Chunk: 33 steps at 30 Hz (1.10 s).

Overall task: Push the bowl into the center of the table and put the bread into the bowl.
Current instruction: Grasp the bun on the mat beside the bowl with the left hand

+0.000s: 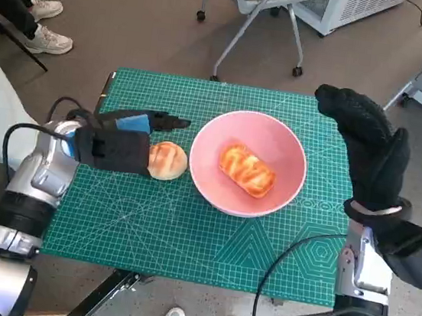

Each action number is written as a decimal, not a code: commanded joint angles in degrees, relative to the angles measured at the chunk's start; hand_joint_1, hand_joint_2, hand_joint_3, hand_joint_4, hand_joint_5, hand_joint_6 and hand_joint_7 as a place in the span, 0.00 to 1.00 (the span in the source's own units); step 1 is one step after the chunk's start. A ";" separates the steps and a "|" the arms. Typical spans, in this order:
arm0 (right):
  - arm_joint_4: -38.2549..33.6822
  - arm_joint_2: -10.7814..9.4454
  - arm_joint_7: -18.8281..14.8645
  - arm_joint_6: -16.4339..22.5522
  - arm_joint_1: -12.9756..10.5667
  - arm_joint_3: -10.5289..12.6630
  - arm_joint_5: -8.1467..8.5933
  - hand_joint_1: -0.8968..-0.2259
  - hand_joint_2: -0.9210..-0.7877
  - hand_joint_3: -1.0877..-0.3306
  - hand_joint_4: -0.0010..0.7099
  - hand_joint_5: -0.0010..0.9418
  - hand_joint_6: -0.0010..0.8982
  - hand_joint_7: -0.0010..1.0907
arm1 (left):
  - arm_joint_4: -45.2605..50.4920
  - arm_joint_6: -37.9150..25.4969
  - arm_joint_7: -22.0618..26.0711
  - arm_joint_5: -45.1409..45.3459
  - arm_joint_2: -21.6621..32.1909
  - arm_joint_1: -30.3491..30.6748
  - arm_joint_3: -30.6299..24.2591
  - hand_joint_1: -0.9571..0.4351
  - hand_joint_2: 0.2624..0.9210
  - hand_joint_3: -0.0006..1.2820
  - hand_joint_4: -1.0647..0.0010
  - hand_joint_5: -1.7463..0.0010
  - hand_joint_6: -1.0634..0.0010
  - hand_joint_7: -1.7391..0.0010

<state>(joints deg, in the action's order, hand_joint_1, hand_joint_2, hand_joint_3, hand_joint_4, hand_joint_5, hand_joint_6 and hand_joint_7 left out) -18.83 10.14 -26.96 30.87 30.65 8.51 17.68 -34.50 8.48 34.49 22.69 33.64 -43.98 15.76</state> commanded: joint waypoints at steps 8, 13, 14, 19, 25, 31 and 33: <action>-1.01 -0.17 0.05 -0.42 -1.05 -0.14 -0.32 0.29 0.00 0.36 0.25 0.00 0.04 0.55 | -0.80 -1.81 0.21 0.62 -0.09 0.47 0.57 0.59 0.71 0.00 0.90 1.00 0.78 1.00; -1.04 -0.20 -0.03 -0.42 -1.17 -0.10 -0.18 0.29 0.00 0.36 0.25 0.00 0.04 0.55 | -1.63 -1.63 0.03 0.86 -0.21 0.67 1.14 0.58 0.71 0.00 0.88 0.99 0.75 0.99; -1.04 -0.20 -0.06 -0.42 -1.20 -0.09 -0.13 0.29 0.00 0.36 0.25 0.00 0.04 0.55 | -1.84 -1.53 -0.04 0.95 -0.23 0.71 1.28 0.58 0.72 0.00 0.88 0.99 0.75 0.99; -1.16 -0.17 -0.26 -0.48 -1.30 0.03 0.20 0.29 0.00 0.37 0.25 0.00 0.04 0.55 | -3.39 -1.12 -0.65 1.64 -0.68 0.66 2.37 0.57 0.72 0.00 0.85 0.99 0.72 0.99; -1.05 -0.20 -0.23 -0.59 -1.44 0.09 0.34 0.29 0.00 0.37 0.25 0.00 0.04 0.55 | -5.20 -0.87 -1.39 3.03 -1.48 0.45 3.71 0.56 0.73 0.01 0.81 0.99 0.69 0.98; -1.00 -0.33 -0.19 -0.62 -1.56 0.07 0.40 0.29 0.00 0.37 0.25 0.00 0.04 0.55 | -8.45 0.36 -2.56 3.88 -2.46 -0.31 5.06 0.57 0.74 0.01 0.76 0.98 0.64 0.98; -1.01 -0.40 -0.16 -0.60 -1.60 0.03 0.37 0.29 0.00 0.37 0.25 0.00 0.04 0.55 | -10.96 1.32 -3.64 4.50 -3.19 -0.90 5.73 0.60 0.76 0.01 0.68 0.98 0.56 0.97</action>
<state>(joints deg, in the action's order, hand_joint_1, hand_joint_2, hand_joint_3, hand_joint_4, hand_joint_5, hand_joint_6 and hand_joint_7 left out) -19.16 10.10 -26.98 30.86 30.49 8.59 17.88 -42.24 8.44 32.03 25.95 31.54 -44.08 20.24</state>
